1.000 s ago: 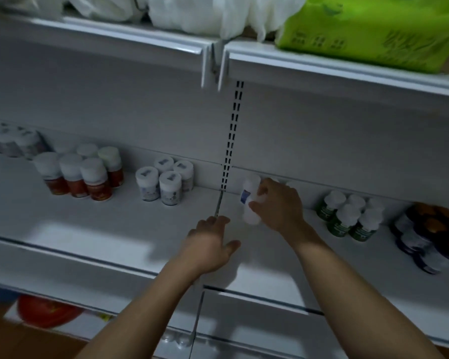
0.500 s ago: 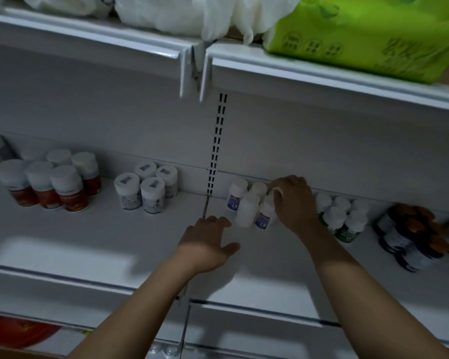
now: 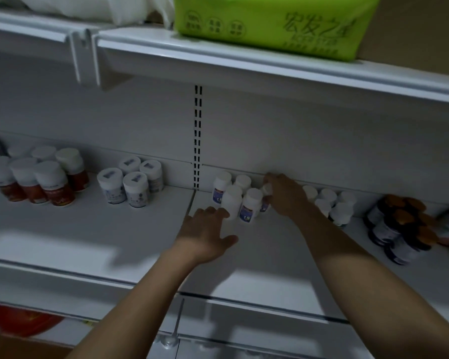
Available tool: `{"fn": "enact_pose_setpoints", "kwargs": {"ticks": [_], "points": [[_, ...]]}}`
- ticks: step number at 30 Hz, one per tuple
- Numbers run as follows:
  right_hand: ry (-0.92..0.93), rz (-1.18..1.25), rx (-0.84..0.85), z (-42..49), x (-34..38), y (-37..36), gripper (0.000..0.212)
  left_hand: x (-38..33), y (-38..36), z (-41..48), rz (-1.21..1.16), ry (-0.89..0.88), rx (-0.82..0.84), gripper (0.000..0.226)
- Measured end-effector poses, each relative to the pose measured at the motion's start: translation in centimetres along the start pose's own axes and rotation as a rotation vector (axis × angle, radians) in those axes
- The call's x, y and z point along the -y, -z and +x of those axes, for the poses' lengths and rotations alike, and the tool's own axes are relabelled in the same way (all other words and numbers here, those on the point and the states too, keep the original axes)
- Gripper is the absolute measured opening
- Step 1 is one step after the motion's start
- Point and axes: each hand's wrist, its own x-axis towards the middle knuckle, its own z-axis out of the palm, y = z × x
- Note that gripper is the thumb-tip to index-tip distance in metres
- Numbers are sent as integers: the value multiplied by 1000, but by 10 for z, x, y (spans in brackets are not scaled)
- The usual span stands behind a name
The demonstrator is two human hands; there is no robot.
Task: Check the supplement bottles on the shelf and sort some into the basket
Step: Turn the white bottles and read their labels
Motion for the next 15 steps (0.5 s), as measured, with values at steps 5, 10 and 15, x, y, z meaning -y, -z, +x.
{"fn": "enact_pose_setpoints", "kwargs": {"ticks": [5, 10, 15], "points": [[-64, 151, -41, -29, -21, 7, 42, -23, -13, -5, 66, 18, 10, 62], [-88, 496, -132, -87, -28, 24, 30, -43, -28, -20, 9, -22, -84, 69], [-127, 952, -58, -138, -10, 39, 32, -53, -25, -42, -288, -115, -203, 84]]}}
